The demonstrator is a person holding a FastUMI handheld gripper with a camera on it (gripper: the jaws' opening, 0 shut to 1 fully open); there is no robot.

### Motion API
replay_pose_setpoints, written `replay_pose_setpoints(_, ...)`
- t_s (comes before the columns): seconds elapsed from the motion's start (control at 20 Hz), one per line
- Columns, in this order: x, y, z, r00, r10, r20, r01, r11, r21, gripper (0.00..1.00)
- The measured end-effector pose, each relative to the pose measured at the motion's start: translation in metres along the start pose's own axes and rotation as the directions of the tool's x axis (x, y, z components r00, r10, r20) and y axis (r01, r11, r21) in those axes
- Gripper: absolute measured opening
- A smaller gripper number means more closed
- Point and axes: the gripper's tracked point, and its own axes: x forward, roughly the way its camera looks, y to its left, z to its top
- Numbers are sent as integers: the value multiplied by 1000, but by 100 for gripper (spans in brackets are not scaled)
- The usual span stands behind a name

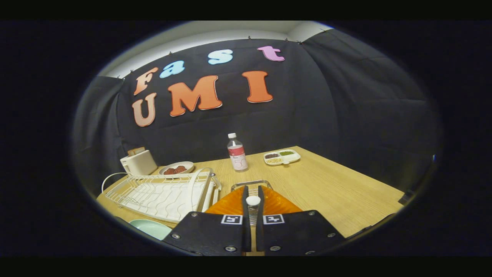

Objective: Take the plate from the dish rack, then take the spoon from the basket and place it into the plate.

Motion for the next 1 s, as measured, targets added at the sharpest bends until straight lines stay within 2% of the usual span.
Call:
replay_pose_setpoints(0.2,-6,2,8,1000,-15,14,16,998,-62,5)
replay_pose_setpoints(0.6,-37,8,44,997,-9,75,16,996,-83,5)
replay_pose_setpoints(1.0,-102,42,72,990,64,124,-51,993,-109,5)
